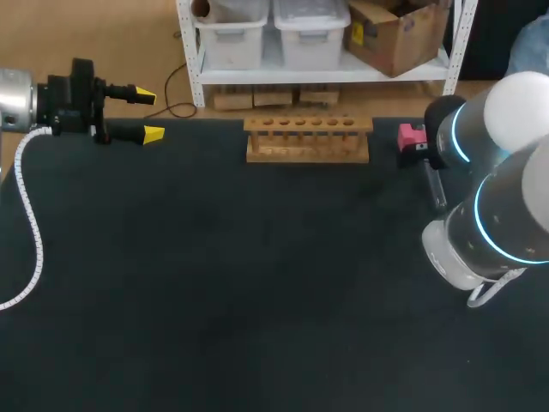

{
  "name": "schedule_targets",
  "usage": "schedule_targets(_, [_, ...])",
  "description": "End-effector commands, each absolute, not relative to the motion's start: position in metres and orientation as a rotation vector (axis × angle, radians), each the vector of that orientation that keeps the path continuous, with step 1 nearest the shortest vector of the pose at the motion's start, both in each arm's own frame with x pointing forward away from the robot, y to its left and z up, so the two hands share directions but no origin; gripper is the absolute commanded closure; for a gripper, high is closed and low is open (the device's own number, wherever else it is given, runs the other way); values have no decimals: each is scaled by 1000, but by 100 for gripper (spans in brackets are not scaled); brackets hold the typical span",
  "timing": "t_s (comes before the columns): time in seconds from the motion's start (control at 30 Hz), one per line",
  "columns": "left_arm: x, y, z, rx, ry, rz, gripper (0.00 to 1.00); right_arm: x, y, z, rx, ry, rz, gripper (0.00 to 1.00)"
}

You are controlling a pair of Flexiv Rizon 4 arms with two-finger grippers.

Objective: Grasp the test tube, adjust it, and insert it.

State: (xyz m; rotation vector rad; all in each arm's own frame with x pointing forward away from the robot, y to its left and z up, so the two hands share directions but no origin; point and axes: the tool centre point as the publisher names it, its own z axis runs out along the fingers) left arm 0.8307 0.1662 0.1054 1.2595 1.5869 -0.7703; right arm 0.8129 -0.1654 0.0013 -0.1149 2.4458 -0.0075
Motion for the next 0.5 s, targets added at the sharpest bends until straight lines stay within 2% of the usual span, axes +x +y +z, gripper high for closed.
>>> schedule_targets(0.03, [829, 166, 105, 1258, 1585, -767, 0, 817, -168, -1, -149, 2461, 74, 0])
schedule_targets(0.4, [829, 166, 105, 1258, 1585, -767, 0, 817, -174, -10, -153, 2492, 80, 0])
schedule_targets(0.47, [829, 166, 105, 1258, 1585, -767, 0, 817, -174, -11, -155, 2493, 80, 13])
schedule_targets(0.5, [829, 166, 105, 1258, 1585, -767, 0, 817, -174, -11, -157, 2493, 81, 28])
